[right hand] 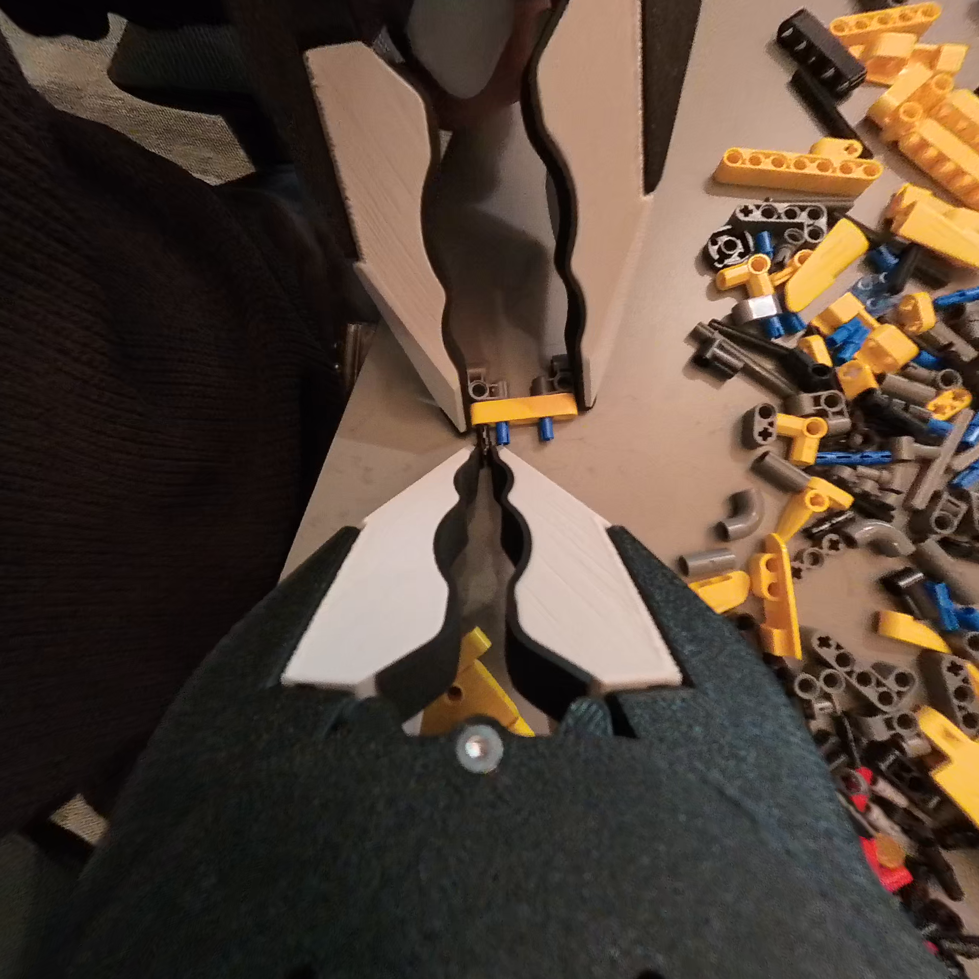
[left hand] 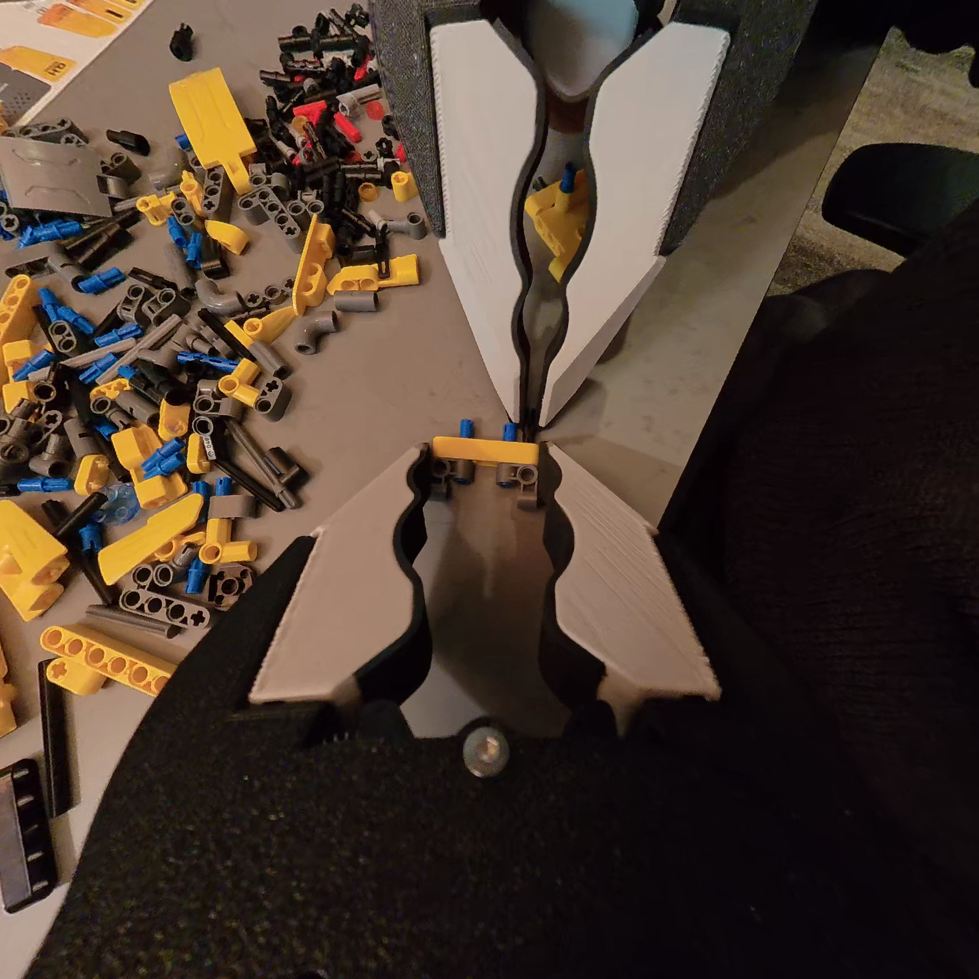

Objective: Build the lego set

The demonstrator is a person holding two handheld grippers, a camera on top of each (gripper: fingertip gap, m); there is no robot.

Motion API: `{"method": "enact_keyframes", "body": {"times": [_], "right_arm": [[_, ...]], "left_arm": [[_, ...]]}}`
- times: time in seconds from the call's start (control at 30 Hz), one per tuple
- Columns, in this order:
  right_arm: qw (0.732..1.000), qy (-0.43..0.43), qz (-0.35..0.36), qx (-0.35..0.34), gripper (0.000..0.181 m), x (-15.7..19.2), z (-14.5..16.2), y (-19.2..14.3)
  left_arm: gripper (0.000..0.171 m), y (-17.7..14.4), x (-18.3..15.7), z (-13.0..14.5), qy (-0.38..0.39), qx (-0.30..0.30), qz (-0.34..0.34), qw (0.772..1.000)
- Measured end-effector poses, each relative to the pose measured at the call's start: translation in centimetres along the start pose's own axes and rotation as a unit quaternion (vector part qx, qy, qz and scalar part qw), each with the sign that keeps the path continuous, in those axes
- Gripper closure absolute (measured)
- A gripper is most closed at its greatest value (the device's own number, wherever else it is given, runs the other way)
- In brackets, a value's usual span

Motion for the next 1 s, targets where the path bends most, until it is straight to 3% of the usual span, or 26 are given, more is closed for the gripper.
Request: {"method": "enact_keyframes", "body": {"times": [0.3,0.5,0.87,1.0], "right_arm": [[0.994,0.099,-0.037,-0.02,0.179,-0.7,0.3,0.0],[0.991,0.117,-0.047,-0.033,0.18,-0.8,0.5,0.1],[0.996,-0.084,0.039,0.013,0.18,0.7,-0.5,0.2],[0.996,-0.08,0.035,0.019,0.179,0.7,-0.5,0.2]], "left_arm": [[0.132,0.0,0.0,0.0,-0.006,-0.002,-0.004,1.0],[0.132,0.0,-0.1,0.1,-0.016,-0.006,-0.006,1.0],[0.131,0.1,-0.1,0.4,-0.038,-0.02,-0.011,0.999],[0.131,0.0,-0.1,0.3,-0.037,-0.018,-0.014,0.999]]}}
Point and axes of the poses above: each gripper's, where its closed fingertips meet, y out along the fingers, z out of its underside, x = y × z across the jaws, the point moved 10 cm from there along -y, back along the fingers, and after that the axes turned 15 degrees about -y, right-handed, at the moved point
